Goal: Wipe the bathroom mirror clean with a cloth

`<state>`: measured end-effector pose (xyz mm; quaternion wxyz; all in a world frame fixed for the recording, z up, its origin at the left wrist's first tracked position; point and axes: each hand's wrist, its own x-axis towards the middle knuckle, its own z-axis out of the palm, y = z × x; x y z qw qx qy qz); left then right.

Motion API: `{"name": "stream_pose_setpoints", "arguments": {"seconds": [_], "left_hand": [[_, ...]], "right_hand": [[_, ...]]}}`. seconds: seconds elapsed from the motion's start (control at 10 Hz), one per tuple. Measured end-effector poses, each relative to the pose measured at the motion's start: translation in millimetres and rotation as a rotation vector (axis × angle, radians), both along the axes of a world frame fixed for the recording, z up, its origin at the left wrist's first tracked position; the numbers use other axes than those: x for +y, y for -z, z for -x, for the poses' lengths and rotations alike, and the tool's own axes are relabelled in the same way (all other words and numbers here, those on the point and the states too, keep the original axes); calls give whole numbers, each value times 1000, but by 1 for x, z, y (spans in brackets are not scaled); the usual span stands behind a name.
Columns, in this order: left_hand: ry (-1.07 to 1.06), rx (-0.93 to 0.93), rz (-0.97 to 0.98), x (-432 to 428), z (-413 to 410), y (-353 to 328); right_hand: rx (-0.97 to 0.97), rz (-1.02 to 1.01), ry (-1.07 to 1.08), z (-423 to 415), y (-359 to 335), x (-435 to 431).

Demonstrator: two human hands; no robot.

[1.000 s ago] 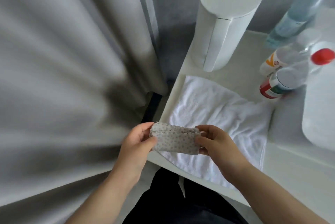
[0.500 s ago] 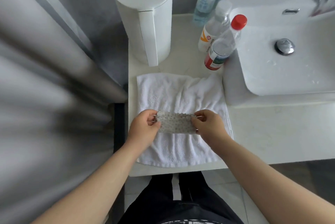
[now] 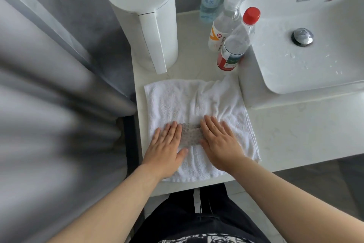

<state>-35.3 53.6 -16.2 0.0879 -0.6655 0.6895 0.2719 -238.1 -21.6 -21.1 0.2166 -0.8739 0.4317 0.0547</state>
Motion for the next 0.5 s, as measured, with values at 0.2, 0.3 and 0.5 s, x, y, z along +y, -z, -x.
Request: {"name": "stream_pose_setpoints", "arguments": {"seconds": [0.2,0.3,0.5], "left_hand": [[21,-64,-73,-1,-1,5],[23,-72,-98,-2,0,4],[-83,119,-108,-16,-15,-13]], "right_hand": [[148,51,-56,8,20,-2],[166,27,-48,6,18,-1],[19,-97,25,4,3,-14]]}}
